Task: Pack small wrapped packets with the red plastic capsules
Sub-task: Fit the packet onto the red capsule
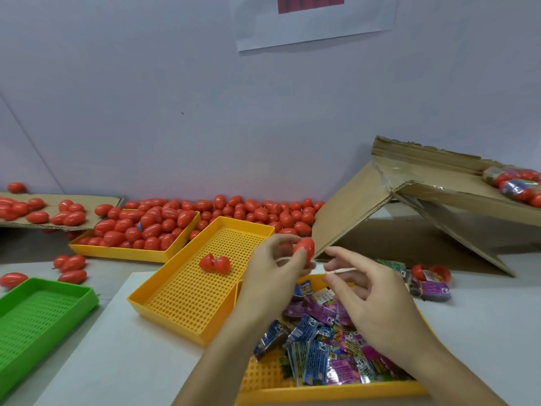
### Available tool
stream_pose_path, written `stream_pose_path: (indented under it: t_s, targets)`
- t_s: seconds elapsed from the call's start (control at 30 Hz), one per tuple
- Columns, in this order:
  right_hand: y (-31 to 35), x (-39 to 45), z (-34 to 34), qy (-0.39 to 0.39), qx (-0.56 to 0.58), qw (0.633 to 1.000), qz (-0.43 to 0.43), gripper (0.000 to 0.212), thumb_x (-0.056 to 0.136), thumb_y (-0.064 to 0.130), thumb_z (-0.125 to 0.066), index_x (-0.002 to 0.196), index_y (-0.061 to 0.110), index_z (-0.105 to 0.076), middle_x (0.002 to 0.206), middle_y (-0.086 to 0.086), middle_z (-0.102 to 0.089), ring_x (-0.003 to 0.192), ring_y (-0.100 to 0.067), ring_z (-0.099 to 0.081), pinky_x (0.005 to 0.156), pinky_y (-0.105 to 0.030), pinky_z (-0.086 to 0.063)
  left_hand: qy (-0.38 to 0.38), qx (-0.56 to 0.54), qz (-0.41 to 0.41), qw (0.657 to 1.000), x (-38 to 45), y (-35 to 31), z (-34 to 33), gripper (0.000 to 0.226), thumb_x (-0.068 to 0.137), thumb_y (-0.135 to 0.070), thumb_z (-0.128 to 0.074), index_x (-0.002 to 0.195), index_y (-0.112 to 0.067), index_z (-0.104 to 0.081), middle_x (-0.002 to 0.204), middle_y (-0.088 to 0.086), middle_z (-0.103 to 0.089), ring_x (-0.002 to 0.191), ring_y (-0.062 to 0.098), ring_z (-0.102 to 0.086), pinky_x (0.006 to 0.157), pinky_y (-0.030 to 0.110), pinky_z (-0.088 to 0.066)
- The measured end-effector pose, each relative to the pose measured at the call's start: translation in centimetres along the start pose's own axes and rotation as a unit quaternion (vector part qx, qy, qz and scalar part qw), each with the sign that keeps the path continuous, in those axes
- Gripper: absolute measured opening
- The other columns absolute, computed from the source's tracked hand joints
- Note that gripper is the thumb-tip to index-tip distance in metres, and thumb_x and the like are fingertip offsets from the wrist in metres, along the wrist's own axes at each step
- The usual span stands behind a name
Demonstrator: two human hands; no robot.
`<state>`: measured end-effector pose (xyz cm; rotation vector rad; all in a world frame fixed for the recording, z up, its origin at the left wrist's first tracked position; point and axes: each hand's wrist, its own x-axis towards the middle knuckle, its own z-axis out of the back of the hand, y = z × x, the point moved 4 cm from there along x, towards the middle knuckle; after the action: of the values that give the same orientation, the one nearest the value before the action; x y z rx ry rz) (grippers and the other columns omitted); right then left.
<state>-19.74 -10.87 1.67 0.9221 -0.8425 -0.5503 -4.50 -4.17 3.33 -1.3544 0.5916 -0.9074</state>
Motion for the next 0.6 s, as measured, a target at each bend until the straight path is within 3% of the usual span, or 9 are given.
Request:
stream_pose_path:
  t_s: [0.07, 0.13, 0.23, 0.37, 0.5, 0.6]
  targets:
    - [0.5, 0.0, -0.1, 0.001, 0.001, 1.0, 0.016, 0.045, 0.087, 0.027, -0.07, 0.128, 0.038, -0.059, 0.108, 0.024, -0.064, 0.106, 0.001, -0.064, 0.077, -0.02, -0.058, 0.045, -0.152, 0.055, 0.986, -1.3, 0.6, -0.5, 0.025, 0.095, -0.023, -0.064, 0.12, -0.019, -0.063, 0.105, 0.003, -0.074, 0.095, 0.022, -0.074, 0.085, 0.032, -0.06]
    - [1.1, -0.1, 0.0, 0.002, -0.018, 0.999, 0.034, 0.047, 0.082, 0.038, -0.068, 0.128, 0.034, -0.062, 0.111, 0.025, -0.064, 0.11, 0.001, -0.062, 0.081, -0.025, -0.059, 0.087, -0.228, 0.084, 0.966, -2.2, 0.9, -0.9, 0.023, 0.099, -0.016, -0.058, 0.121, -0.014, -0.063, 0.111, 0.014, -0.073, 0.099, 0.029, -0.073, 0.083, 0.032, -0.06]
    - [1.3, -0.1, 0.0, 0.005, -0.042, 0.998, 0.05, 0.046, 0.082, 0.04, -0.065, 0.126, 0.03, -0.066, 0.111, 0.024, -0.066, 0.112, 0.0, -0.061, 0.088, -0.03, -0.058, 0.111, -0.251, 0.1, 0.956, -2.8, 1.2, -1.4, 0.023, 0.102, -0.013, -0.05, 0.121, -0.009, -0.063, 0.108, 0.017, -0.074, 0.098, 0.029, -0.073, 0.077, 0.03, -0.059]
    - [1.2, -0.1, -0.1, 0.013, -0.045, 0.998, 0.05, 0.041, 0.088, 0.026, -0.069, 0.129, 0.029, -0.065, 0.113, 0.025, -0.065, 0.113, -0.002, -0.061, 0.087, -0.032, -0.058, 0.107, -0.259, 0.096, 0.955, -2.9, 1.2, -1.5, 0.023, 0.1, -0.017, -0.054, 0.119, -0.008, -0.063, 0.107, 0.017, -0.074, 0.093, 0.028, -0.073, 0.074, 0.029, -0.059]
    - [1.5, -0.2, 0.0, 0.001, -0.035, 0.998, 0.061, 0.043, 0.085, 0.033, -0.066, 0.128, 0.028, -0.066, 0.114, 0.022, -0.067, 0.114, -0.002, -0.061, 0.09, -0.03, -0.057, 0.123, -0.299, 0.103, 0.941, -3.0, 1.1, -1.6, 0.027, 0.097, -0.015, -0.055, 0.121, -0.004, -0.062, 0.109, 0.021, -0.073, 0.092, 0.03, -0.073, 0.074, 0.032, -0.06]
    - [1.3, -0.1, 0.0, -0.003, -0.04, 0.997, 0.064, 0.037, 0.091, 0.02, -0.067, 0.127, 0.028, -0.067, 0.113, 0.023, -0.068, 0.113, 0.0, -0.061, 0.093, -0.026, -0.055, 0.117, -0.297, 0.08, 0.944, -3.0, 1.0, -1.4, 0.028, 0.093, -0.014, -0.063, 0.12, -0.007, -0.061, 0.107, 0.022, -0.073, 0.091, 0.031, -0.073, 0.075, 0.032, -0.06]
